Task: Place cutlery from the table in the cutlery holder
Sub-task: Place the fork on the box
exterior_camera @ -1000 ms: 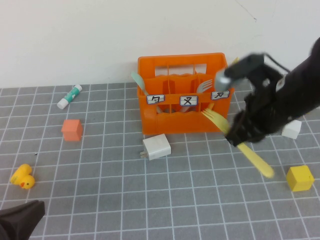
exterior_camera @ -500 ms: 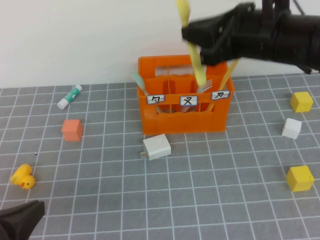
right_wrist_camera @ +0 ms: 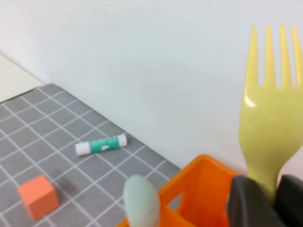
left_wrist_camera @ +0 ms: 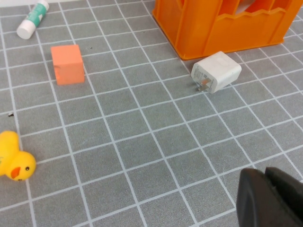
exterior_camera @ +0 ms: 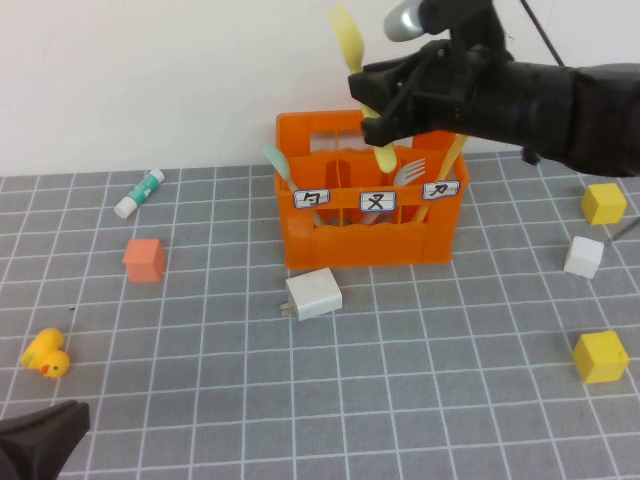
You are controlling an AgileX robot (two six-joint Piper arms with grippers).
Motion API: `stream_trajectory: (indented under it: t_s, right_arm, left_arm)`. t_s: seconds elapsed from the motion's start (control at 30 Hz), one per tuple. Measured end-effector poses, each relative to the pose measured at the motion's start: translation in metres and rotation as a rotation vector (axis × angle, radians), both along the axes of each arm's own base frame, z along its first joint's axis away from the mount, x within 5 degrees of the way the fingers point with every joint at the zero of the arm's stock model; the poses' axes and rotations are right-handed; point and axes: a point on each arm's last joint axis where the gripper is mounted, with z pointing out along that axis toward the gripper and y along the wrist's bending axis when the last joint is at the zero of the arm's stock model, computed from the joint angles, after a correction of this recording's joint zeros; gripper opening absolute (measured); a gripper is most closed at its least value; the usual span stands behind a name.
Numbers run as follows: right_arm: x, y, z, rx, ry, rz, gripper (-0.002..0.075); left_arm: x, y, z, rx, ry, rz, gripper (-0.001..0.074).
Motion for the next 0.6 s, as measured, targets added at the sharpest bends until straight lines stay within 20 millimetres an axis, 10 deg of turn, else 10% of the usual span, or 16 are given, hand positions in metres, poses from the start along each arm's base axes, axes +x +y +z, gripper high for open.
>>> stream_trajectory:
  t_s: [0.6]
  right_arm:
    - [0.039, 0.026, -0.053, -0.075, -0.023, 0.118, 0.0104]
  left_arm:
    - [0.0, 0.0, 0.0, 0.0, 0.0, 0.0, -0.0001]
